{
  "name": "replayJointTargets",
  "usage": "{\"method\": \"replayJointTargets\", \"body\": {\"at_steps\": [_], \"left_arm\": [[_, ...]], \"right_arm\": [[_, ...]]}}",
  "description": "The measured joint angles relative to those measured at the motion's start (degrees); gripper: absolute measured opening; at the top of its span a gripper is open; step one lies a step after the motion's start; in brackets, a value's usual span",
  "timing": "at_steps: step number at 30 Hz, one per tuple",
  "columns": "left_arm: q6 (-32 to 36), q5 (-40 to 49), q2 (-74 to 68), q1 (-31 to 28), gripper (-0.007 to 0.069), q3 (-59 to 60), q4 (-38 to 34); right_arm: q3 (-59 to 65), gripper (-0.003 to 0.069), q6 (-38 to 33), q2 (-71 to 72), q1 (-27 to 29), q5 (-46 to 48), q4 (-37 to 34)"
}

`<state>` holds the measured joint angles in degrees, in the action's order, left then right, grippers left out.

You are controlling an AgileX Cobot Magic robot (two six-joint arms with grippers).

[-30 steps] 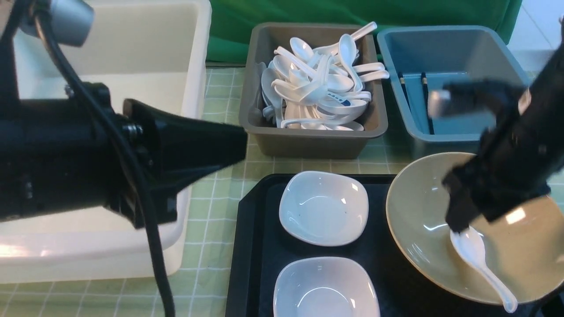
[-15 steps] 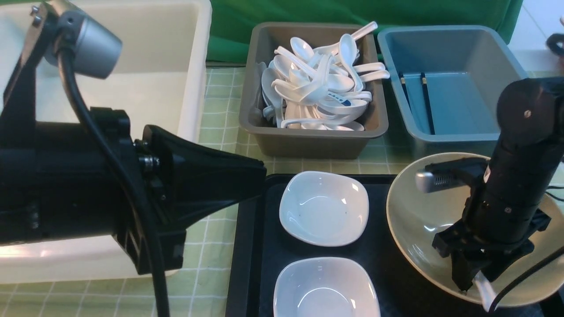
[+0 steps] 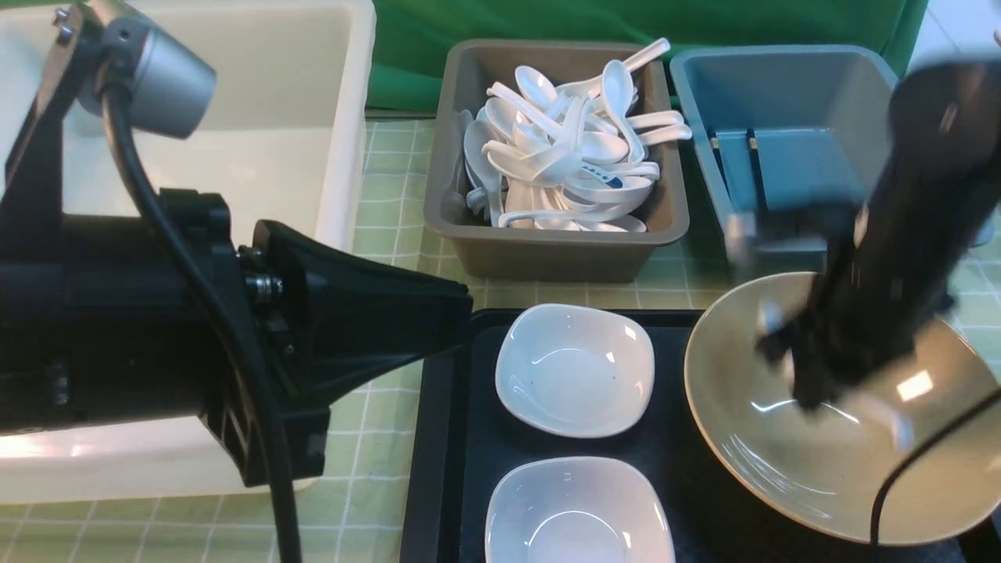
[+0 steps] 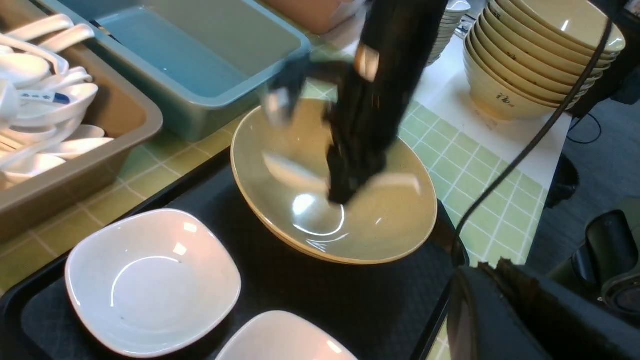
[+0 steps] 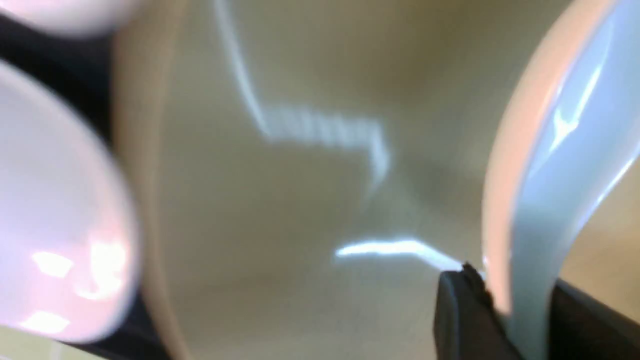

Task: On green table put chopsticks spoon bowls plates into blue grey white boxes.
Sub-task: 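Place the white spoon into the bin of spoons with the right gripper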

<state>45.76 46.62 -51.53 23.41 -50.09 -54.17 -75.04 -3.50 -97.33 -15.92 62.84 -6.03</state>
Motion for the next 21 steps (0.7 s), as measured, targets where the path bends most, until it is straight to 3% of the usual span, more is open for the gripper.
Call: {"method": "replayJointTargets", "body": {"at_steps": [3,4,12,17,21], "left_arm": [[0.0,-1.1,-0.2,0.0,-0.0001,0.0,1.2],[0.0,-3.0,-0.6,0.0,-0.0001,0.0,2.4],[-4.6,-8.8,-3.6,0.0,-0.0001,1.4,6.6],[-7.7,-8.8,-5.5,0.0,-0.0001,1.5,7.5],[-7.8,-8.8,-5.6,0.0,-0.0001,1.6,7.6]], "right_arm": [[-8.6,0.0139,-4.4,0.0,0.0,-1.4,-2.6],[-14.5,0.0078,-6.8,-1.4,0.0,-5.0,-6.4],[-37.1,0.0061,-14.7,-18.2,-0.1,-16.6,-21.3],[-53.9,0.0099,-14.0,-32.6,-0.2,-20.0,-22.2],[-57.8,0.0195,-13.0,-36.3,-0.2,-20.2,-21.3]]}}
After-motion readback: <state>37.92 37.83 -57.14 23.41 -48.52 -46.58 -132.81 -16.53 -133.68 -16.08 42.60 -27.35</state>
